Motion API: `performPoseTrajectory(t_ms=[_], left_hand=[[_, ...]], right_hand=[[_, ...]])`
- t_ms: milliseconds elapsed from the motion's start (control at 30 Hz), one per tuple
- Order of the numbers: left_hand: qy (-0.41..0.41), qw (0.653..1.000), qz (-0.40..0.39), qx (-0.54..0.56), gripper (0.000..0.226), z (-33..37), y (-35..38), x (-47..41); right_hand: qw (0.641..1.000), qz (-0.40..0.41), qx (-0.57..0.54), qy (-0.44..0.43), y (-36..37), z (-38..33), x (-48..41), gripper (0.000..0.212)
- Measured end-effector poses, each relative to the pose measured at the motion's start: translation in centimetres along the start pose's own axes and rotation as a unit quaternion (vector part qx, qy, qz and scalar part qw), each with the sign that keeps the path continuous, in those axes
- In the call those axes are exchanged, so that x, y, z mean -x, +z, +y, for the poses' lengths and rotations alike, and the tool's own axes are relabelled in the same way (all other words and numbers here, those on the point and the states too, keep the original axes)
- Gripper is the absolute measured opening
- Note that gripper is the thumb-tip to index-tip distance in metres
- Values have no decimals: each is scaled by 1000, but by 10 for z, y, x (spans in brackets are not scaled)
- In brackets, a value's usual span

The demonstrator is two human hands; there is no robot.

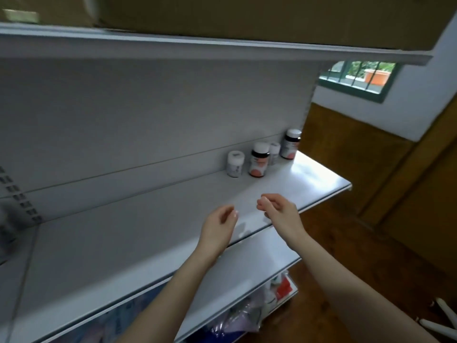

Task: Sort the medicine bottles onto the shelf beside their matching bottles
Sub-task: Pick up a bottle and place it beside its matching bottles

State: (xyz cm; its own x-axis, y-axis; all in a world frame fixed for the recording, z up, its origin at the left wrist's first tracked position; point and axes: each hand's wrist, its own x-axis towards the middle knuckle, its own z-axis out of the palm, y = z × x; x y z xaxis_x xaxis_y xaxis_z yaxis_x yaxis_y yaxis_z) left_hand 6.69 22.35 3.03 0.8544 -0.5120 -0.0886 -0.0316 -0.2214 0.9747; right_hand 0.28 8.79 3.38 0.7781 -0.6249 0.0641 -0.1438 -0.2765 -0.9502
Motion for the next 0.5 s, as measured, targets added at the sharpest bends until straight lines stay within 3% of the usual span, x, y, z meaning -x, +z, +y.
performPoseTrajectory(t_ms=[233,400,500], left_hand=[[-30,999,-8,-11,33,5,50,-44],[-52,997,40,-49,33,-5,46,-98],[-22,994,55,-89,12,-11,41,-133]], right_hand=[[999,22,-10,34,-50,37,-38,11],[998,-25,12,62,-45,53,-78,31],[994,-45,61,73,-34,57,-113,34]])
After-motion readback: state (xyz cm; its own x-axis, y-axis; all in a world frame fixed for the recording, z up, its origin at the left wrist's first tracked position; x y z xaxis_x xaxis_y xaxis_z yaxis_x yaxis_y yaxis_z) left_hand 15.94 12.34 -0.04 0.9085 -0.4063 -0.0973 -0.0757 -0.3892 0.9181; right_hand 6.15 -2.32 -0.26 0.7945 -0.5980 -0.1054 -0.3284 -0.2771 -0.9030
